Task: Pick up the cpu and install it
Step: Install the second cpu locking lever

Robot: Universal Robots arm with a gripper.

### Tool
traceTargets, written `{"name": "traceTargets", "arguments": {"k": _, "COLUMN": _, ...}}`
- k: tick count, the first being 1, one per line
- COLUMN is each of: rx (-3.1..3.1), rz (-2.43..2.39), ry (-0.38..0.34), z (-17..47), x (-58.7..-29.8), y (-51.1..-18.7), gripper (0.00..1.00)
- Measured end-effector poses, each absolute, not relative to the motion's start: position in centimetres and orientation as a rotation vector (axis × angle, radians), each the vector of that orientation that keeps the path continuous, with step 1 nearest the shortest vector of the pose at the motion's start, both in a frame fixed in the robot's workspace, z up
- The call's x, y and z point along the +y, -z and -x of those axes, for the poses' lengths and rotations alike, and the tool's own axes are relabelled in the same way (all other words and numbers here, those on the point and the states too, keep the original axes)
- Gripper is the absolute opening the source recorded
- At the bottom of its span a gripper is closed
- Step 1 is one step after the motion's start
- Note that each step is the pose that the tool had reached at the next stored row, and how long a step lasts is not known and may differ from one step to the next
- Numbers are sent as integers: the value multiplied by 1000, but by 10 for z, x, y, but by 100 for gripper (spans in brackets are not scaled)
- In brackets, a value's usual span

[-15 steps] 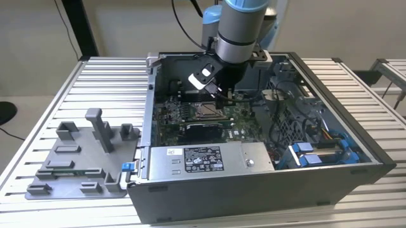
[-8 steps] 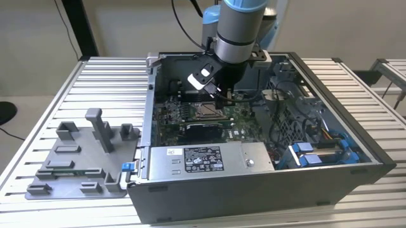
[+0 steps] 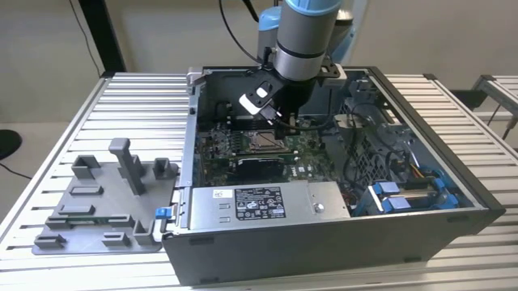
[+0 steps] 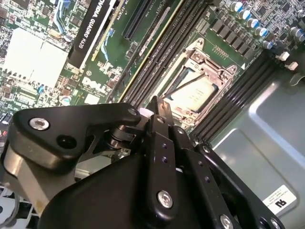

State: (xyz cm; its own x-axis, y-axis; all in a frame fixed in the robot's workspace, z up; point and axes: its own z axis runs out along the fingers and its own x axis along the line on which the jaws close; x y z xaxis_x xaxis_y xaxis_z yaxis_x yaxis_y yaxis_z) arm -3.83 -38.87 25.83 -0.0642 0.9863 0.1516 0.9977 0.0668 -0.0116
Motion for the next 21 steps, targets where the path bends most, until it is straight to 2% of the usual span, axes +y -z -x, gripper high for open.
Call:
{"name": "traceTargets", "arguments": {"k": 6, "rx": -2203, "rz": 2065, "ry": 144, "z": 43, "x": -388, "y": -258, "gripper": 0}}
{"name": "traceTargets", "arguments": {"k": 11, "rx": -2204, "rz": 2066, "ry": 142, "z": 53, "x": -372, "y": -258, "gripper": 0}}
{"name": "traceTargets", "arguments": {"k": 21, "rx": -2190, "rz": 2083, "ry": 142, "z": 69, "x": -366, "y": -241, "gripper": 0}}
